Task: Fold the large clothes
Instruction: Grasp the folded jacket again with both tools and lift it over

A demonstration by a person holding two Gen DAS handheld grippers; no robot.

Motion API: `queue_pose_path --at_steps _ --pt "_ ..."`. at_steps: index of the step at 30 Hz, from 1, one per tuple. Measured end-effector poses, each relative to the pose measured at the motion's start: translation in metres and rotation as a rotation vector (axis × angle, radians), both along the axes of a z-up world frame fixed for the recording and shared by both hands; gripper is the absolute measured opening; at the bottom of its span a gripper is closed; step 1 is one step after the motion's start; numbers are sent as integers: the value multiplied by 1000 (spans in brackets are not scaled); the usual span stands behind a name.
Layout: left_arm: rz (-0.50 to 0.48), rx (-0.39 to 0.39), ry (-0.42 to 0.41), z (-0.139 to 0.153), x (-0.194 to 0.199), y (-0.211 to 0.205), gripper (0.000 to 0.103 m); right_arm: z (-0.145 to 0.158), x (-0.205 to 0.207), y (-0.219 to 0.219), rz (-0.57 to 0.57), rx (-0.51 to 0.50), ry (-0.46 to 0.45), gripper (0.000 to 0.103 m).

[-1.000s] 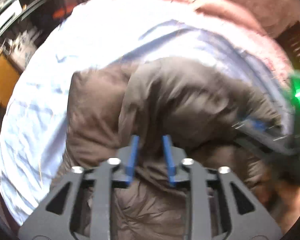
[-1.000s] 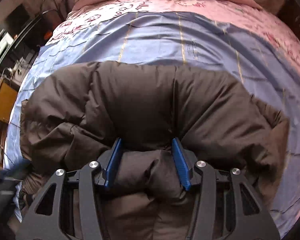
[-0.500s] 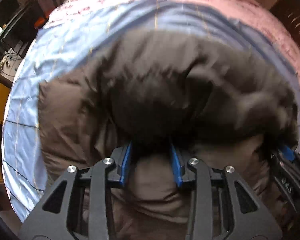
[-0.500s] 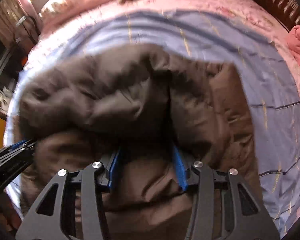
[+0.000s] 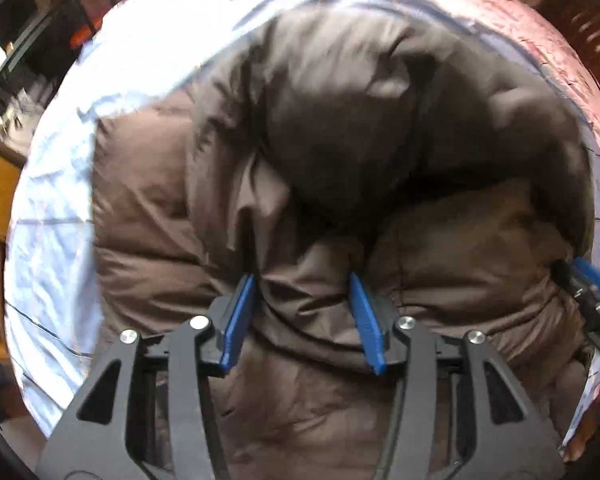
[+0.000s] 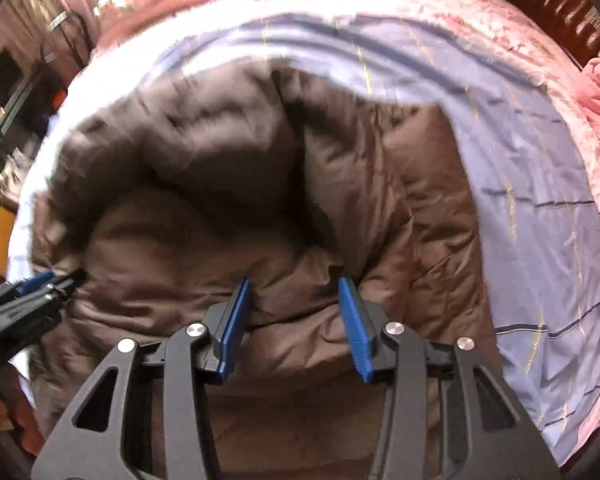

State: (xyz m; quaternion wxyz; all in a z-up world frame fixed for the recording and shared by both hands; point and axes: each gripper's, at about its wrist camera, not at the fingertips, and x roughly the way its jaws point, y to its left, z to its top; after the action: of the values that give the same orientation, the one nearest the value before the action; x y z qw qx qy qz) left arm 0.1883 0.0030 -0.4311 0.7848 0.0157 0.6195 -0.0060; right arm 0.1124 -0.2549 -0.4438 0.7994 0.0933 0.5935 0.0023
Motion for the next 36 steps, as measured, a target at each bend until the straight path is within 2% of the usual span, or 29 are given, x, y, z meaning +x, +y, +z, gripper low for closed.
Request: queue_pose_path --at_steps 1,3,5,6,7,9,11,12,13,14,16,18,20,23,24,26,27,28,29,31,32,34,36 --pt "8 -1 18 -7 4 -1 50 -5 6 0 -6 12 27 46" --pt "15 -13 42 -1 14 0 47 4 14 -3 -20 27 56 46" --pt "23 -93 40 29 17 9 43 31 19 -16 -54 156 42 48" --pt "30 -130 24 44 21 20 47 44 20 -24 -84 231 41 61" --pt "45 -164 -14 65 25 31 69 61 27 -38 -114 327 13 82" --pt "92 -194 -91 101 45 56 95 79 50 -63 -176 445 -20 102" --pt "129 -304 -96 116 82 78 96 77 82 -87 -229 524 -4 102" --pt "138 -369 -49 112 112 87 96 69 100 -98 -266 563 27 102" --pt "132 -396 1 103 137 90 96 52 125 -108 -299 604 97 102" --pt "115 -398 57 92 160 89 96 36 143 -114 -312 625 160 102" --pt "76 -360 238 49 207 82 96 -4 177 -119 -340 656 322 102" --pt "75 -340 399 10 225 79 96 -41 193 -115 -364 685 461 102" --pt "99 -382 451 -11 233 74 96 -62 204 -108 -369 707 508 102" --pt "156 -502 507 -40 245 64 97 -91 218 -95 -377 767 586 102" --pt "168 -521 537 -51 249 58 97 -100 223 -88 -371 770 612 102" --pt "181 -506 568 -61 253 46 97 -105 236 -75 -340 724 639 102" --pt "197 -491 568 -67 254 41 95 -107 237 -70 -320 674 638 96" --pt "214 -486 555 -69 253 40 76 -105 239 -65 -294 642 625 76" --pt "218 -491 544 -70 252 38 66 -101 240 -62 -259 620 601 67" --pt "205 -482 495 -64 254 32 44 -87 241 -59 -218 599 537 40" --pt "199 -486 474 -61 257 31 41 -78 244 -57 -202 590 496 37" --pt "206 -507 411 -44 262 35 35 -53 250 -51 -147 509 387 30" --pt "191 -500 304 -19 267 35 34 -26 259 -43 -90 469 246 28"
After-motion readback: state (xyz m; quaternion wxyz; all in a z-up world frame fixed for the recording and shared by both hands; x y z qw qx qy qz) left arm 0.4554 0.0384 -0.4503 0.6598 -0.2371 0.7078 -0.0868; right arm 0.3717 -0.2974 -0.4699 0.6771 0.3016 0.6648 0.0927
